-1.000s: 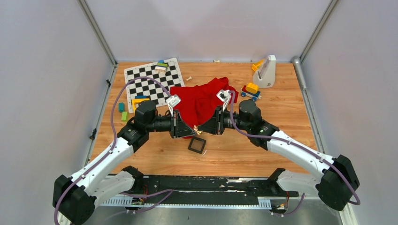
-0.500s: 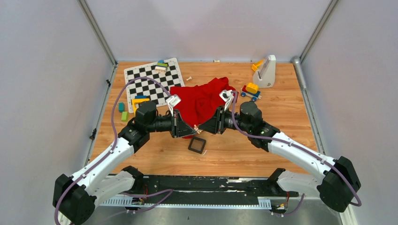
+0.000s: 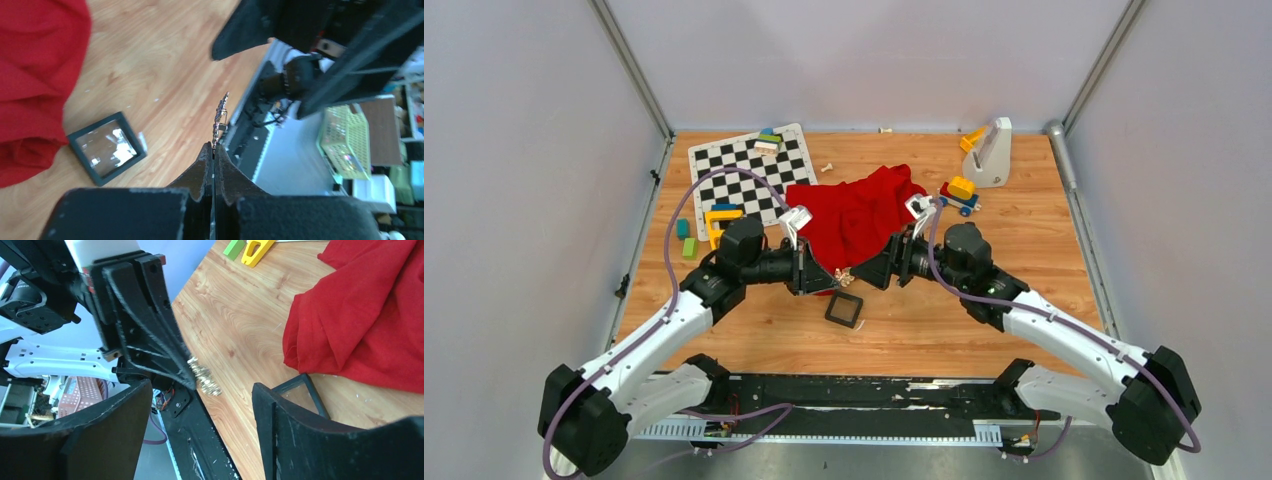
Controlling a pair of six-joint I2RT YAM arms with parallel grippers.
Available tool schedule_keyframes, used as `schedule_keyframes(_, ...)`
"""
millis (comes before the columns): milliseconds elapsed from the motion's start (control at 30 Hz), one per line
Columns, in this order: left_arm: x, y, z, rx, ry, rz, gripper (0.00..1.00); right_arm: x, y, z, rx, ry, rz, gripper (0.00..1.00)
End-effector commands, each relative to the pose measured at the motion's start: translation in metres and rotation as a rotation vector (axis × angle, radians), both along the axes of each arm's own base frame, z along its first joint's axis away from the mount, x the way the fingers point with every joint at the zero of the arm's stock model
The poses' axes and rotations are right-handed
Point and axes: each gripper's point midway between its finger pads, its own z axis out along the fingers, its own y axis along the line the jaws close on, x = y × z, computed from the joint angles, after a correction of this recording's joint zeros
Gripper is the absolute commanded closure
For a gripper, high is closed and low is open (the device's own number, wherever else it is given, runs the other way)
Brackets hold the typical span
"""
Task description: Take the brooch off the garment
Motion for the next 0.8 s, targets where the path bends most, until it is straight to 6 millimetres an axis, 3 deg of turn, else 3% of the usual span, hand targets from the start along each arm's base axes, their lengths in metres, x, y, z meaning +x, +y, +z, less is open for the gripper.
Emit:
schedule_keyframes(0,0.019,0.02,-0.029,0.191,-0.032,0.112,1.0,0.002,-0.011,-0.003,-0.019,-0.007,-0.056,0.23)
schedule_keyframes(133,0.036,0.052,-0.064,0.417,-0.01,0.266,1.0,0.005,-0.02,-0.032,-0.115,0.071,-0.119,0.06)
schedule_keyframes(233,0.054,0.071,-0.083,0.538,-0.011,0.374,1.0,0.007,-0.027,-0.065,-0.235,0.177,-0.221,0.01)
schedule_keyframes(333,0.066,0.076,-0.096,0.599,-0.005,0.428,1.0,0.011,-0.033,-0.094,-0.354,0.309,-0.397,0.0)
schedule_keyframes(533,0.096,0.081,-0.132,0.698,0.031,0.534,1.0,0.002,-0.014,-0.124,-0.572,0.395,-0.606,0.0)
schedule_keyframes(767,0.127,0.092,-0.142,0.83,-0.028,0.59,1.0,-0.002,0.011,-0.154,-0.684,0.432,-0.578,0.0)
